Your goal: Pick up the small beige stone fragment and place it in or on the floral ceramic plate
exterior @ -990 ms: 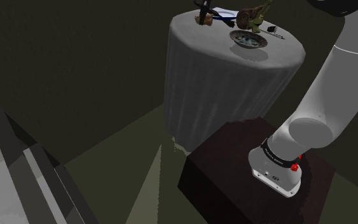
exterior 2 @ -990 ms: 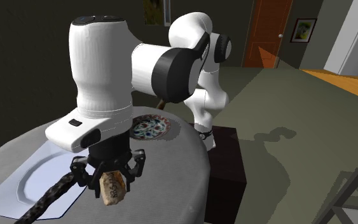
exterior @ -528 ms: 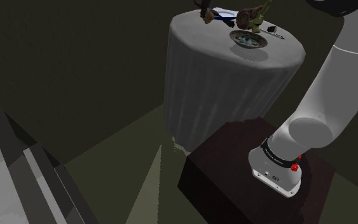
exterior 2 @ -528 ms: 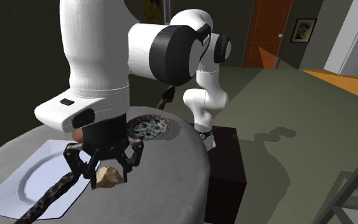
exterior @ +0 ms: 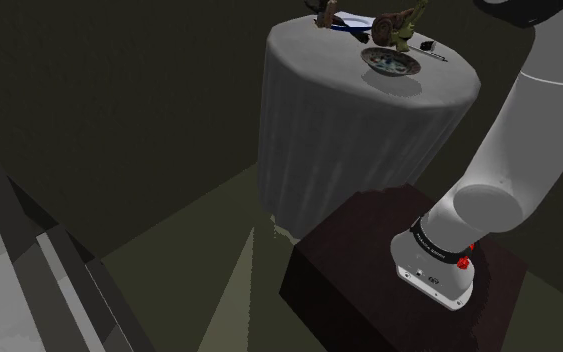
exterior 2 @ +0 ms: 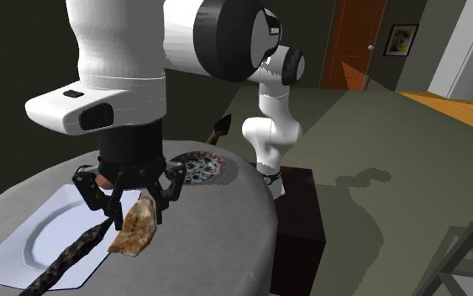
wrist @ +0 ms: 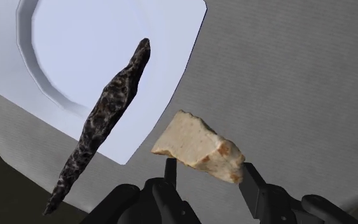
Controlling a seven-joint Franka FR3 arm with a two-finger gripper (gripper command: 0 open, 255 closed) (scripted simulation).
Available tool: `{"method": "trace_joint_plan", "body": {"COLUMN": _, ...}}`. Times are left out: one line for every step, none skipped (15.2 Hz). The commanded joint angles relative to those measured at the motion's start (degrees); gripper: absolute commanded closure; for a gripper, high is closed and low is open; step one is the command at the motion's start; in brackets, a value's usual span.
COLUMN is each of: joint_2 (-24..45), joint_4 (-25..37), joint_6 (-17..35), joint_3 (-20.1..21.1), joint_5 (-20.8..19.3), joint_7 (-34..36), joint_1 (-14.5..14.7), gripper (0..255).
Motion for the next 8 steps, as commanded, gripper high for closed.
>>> {"method": "trace_joint_plan", "body": {"joint_2": 0.47, "joint_4": 2.24, "joint_6": -1.79, "joint_3": -0.02, "joint_5": 0.13, "joint_7": -0.12, "joint_1": -0.12, "gripper": 255}}
{"method": "trace_joint_plan", "body": {"joint_2": 0.78, "joint_4": 3.46, "joint_6": -2.72, "joint_3": -0.04, "joint_5": 0.22, "joint_7": -0.19, "joint_1": -0.21, "gripper": 255}}
{"method": "trace_joint_plan", "body": {"joint_2": 1.09, "joint_4": 4.66, "joint_6": -3.6, "joint_3": -0.05, "joint_5": 0.3, "joint_7": -0.25, "joint_1": -0.29, "gripper": 255}}
{"method": "trace_joint_plan", "body": {"joint_2": -1.91, "joint_4": 0.45, "joint_6": -2.32, "joint_3": -0.17, "joint_5": -0.38, "joint_7": -0.26, "joint_1": 0.02, "gripper": 255}}
{"method": "trace_joint_plan", "body": {"joint_2": -4.75, "joint_4": -3.4, "joint_6": -1.23, "joint_3": -0.28, "joint_5": -1.04, "joint_7": -0.25, "joint_1": 0.28, "gripper": 255}}
{"method": "trace_joint_plan", "body": {"joint_2": -7.46, "joint_4": -6.98, "joint_6": -0.29, "joint_3": -0.37, "joint_5": -1.69, "joint_7": -0.24, "joint_1": 0.47, "gripper": 255}}
{"method": "trace_joint_plan", "body": {"joint_2": -10.08, "joint_4": -10.32, "joint_6": 0.51, "joint_3": -0.44, "joint_5": -2.34, "joint_7": -0.22, "joint_1": 0.59, "gripper": 255}}
{"method": "trace_joint_plan", "body": {"joint_2": -12.62, "joint_4": -13.46, "joint_6": 1.19, "joint_3": -0.49, "joint_5": -2.97, "joint_7": -0.19, "joint_1": 0.66, "gripper": 255}}
